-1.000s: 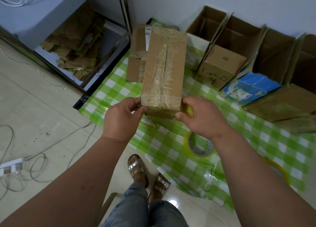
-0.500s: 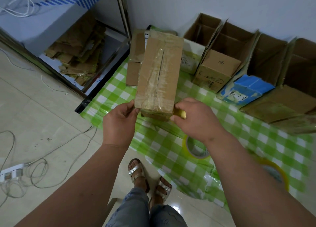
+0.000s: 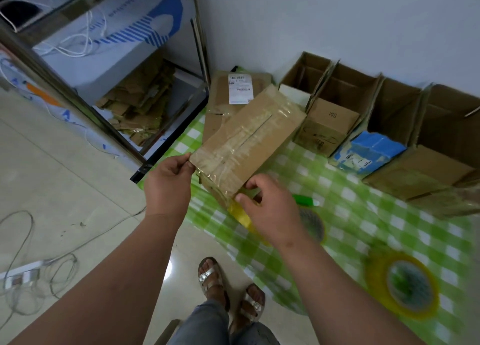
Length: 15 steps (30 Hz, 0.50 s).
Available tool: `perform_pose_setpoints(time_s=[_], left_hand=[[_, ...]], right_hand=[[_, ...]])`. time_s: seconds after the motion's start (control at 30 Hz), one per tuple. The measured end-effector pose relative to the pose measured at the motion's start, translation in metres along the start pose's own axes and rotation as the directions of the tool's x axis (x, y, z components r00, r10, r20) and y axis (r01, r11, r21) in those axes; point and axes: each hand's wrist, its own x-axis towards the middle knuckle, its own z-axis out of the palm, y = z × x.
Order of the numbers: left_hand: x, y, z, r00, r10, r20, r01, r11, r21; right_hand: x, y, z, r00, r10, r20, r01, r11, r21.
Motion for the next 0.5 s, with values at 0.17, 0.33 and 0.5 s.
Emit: perform_pose_setpoints(time_s=[0.17,0.33,0.5], left_hand=[[0.005,0.004,0.009,0.966,-0.099,0.238,0.104,0.995,-0.007],[0.003,0.0,0.017,0.77,-0.154,0.62,0.191,0.982,0.006],[0.011,-0.005,0.019,0.774,-0.144,0.616,0.088,0.989,0.119]], right_hand=[[-0.011,0.0,0.017,0.978,0.209,0.017,-0.209,0.978,0.021],[-0.008,-0.009,0.024,0.951,0.305,0.04,-0.308,0.945,0.107],[-0.01,-0.007,0.025,0.935,0.293,0.198,-0.339,0.902,0.267]])
